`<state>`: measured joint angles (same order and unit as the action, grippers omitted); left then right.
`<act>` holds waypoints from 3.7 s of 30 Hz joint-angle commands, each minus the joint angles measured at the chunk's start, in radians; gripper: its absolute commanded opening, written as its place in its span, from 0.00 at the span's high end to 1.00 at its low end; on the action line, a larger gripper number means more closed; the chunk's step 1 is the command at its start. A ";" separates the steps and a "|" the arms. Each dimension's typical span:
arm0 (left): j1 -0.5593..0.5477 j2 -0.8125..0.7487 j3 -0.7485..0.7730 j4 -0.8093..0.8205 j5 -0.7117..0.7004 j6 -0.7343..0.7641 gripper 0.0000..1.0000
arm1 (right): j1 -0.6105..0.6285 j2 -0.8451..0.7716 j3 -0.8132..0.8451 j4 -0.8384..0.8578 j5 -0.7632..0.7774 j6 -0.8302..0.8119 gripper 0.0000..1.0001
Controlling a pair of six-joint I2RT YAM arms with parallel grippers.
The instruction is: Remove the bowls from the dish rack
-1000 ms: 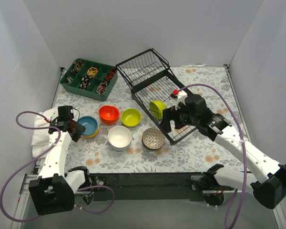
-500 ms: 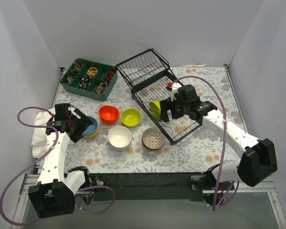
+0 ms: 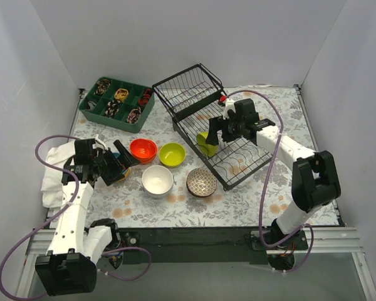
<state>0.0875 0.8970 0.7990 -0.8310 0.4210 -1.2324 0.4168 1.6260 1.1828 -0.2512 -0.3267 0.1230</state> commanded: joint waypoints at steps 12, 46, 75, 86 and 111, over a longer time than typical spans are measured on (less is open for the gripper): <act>-0.055 0.014 0.045 0.023 0.076 0.076 0.02 | -0.006 0.164 0.078 0.104 -0.178 -0.071 0.07; -0.342 0.074 0.120 0.401 -0.083 -0.168 0.02 | 0.045 -0.334 -0.093 0.187 -0.110 0.272 0.89; -0.758 0.273 0.124 0.652 -0.309 -0.240 0.68 | 0.082 -0.546 -0.402 0.560 -0.273 0.705 0.89; -0.763 0.266 0.121 0.618 -0.408 -0.194 1.00 | 0.080 -0.563 -0.440 0.532 -0.227 0.669 0.32; -0.574 0.690 0.419 0.216 -0.594 0.056 1.00 | 0.071 -0.681 -0.285 -0.066 0.235 0.211 0.01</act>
<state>-0.4866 1.5726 1.1576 -0.5865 -0.2092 -1.2095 0.4911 0.9737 0.8604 -0.2943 -0.1463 0.3855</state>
